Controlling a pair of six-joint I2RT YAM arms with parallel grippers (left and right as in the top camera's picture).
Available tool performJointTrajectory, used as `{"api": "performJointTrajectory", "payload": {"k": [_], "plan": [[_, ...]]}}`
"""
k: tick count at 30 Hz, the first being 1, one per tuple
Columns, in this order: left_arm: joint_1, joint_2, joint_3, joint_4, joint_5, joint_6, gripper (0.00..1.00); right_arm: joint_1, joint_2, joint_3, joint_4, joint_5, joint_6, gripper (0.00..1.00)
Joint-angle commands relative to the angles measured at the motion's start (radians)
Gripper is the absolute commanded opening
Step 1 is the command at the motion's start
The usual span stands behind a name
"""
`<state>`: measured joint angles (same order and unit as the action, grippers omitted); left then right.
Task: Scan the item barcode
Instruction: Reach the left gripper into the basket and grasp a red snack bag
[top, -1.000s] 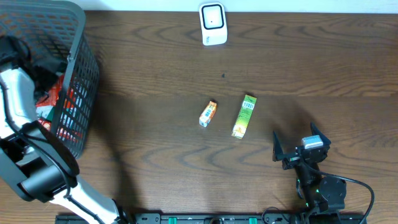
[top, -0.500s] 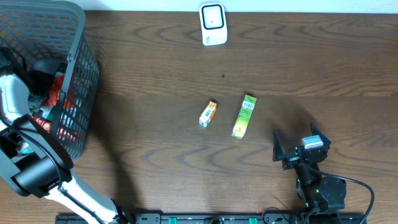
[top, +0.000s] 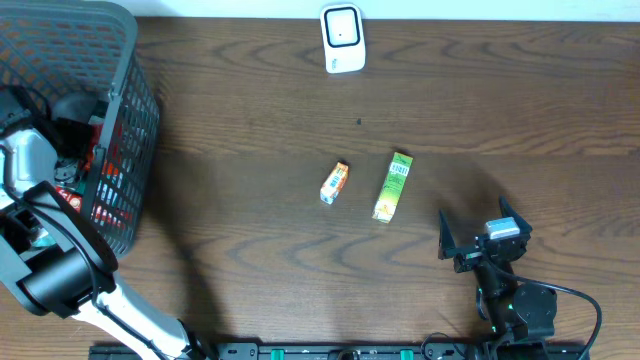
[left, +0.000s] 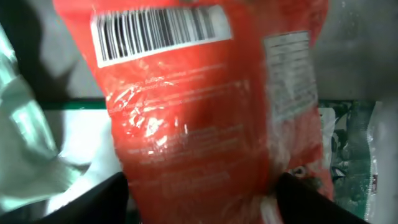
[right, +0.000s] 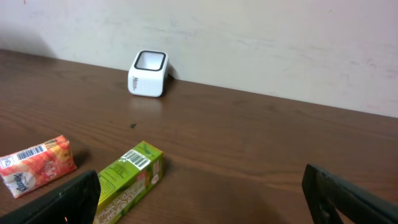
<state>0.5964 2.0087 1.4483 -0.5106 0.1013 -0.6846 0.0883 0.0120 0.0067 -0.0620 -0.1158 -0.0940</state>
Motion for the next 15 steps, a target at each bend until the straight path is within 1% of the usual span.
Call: {"api": "performJointTrajectory", "payload": {"k": [1, 3, 8, 9, 11, 12, 13, 14, 15], "plan": [[-0.002, 0.023, -0.039, 0.007, -0.011, 0.0, 0.7, 0.005, -0.005, -0.001, -0.003, -0.001, 0.011, 0.99], [-0.005, 0.023, -0.039, 0.011, -0.011, 0.011, 0.62, 0.005, -0.005, -0.001, -0.003, -0.001, 0.011, 0.99], [-0.008, 0.022, -0.039, 0.024, -0.01, 0.057, 0.53, 0.005, -0.005, -0.001, -0.003, -0.001, 0.011, 0.99], [-0.008, 0.02, -0.037, 0.027, -0.01, 0.063, 0.5, 0.005, -0.005, -0.001, -0.003, -0.001, 0.011, 0.99], [-0.006, 0.008, -0.028, 0.027, -0.011, 0.09, 0.37, 0.005, -0.005, -0.001, -0.003, -0.001, 0.011, 0.99], [-0.006, -0.002, -0.024, 0.027, -0.011, 0.114, 0.28, 0.005, -0.005, -0.001, -0.003, -0.001, 0.011, 0.99], [-0.006, -0.013, -0.021, 0.028, -0.011, 0.129, 0.23, 0.005, -0.005, -0.001, -0.003, -0.001, 0.011, 0.99], [-0.006, -0.025, -0.021, 0.031, -0.011, 0.143, 0.2, 0.005, -0.005, -0.001, -0.003, -0.001, 0.011, 0.99], [-0.006, -0.039, -0.021, 0.034, -0.012, 0.155, 0.12, 0.005, -0.005, -0.001, -0.003, -0.001, 0.011, 0.99]]}}
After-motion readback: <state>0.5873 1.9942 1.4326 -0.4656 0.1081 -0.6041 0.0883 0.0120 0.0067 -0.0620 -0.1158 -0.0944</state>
